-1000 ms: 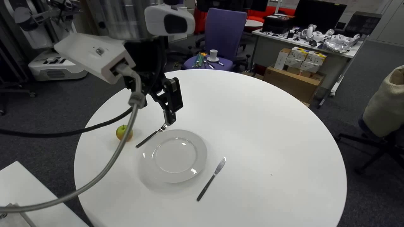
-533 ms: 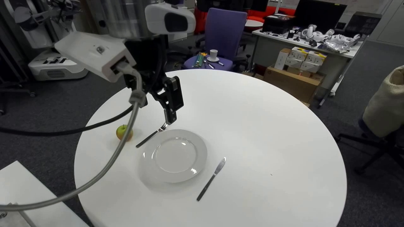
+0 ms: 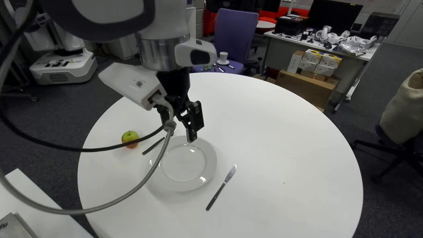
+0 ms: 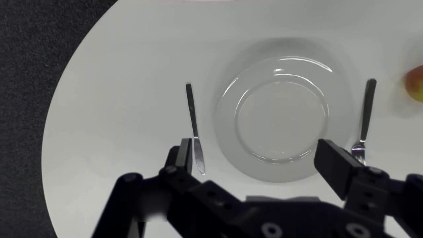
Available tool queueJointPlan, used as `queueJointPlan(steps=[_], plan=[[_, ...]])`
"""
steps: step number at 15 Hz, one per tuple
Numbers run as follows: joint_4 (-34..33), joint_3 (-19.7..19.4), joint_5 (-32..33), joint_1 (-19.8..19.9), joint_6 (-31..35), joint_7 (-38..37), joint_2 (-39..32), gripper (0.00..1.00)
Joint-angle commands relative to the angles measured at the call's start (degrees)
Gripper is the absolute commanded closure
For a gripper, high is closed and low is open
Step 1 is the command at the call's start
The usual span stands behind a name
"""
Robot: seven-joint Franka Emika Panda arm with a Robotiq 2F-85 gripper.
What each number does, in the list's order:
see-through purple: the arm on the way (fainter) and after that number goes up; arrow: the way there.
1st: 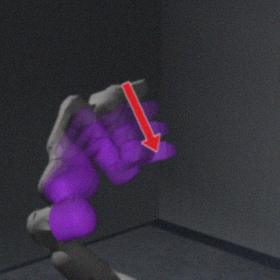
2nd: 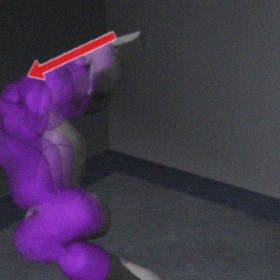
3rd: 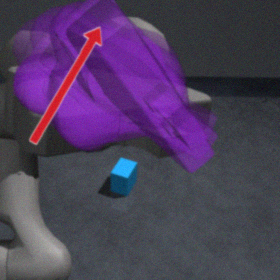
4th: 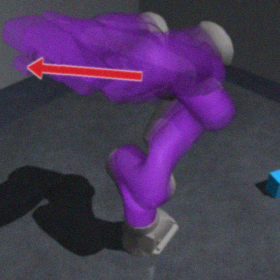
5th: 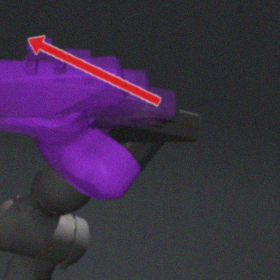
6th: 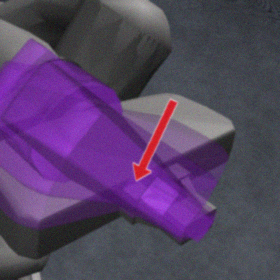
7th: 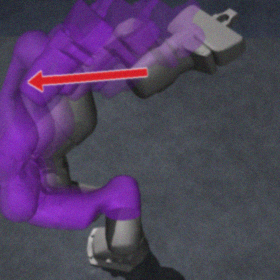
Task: Pick up the silver knife and put it on the white plate
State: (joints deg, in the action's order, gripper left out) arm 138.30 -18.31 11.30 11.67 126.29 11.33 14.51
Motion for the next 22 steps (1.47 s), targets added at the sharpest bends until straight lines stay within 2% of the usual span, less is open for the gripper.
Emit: queueJointPlan(steps=[1, 7, 13, 15, 19, 22], plan=[[-3.52, 1.07, 0.2, 1.49, 4.13, -3.42, -8.21, 0.0], [-8.43, -0.08, 0.71, 3.57, 8.08, -4.83, -18.6, 0.0], [-15.39, -2.54, -1.28, 8.92, 7.31, -0.01, -28.27, 0.0], [-17.46, -2.07, -4.54, 11.56, 7.09, 5.12, -30.9, 0.0], [-21.39, 1.09, -13.2, 17.26, 4.34, 21.57, -33.81, 0.0], [-23.83, 2.68, -16.01, 19.36, 1.94, 29.26, -34.83, 0.0]])
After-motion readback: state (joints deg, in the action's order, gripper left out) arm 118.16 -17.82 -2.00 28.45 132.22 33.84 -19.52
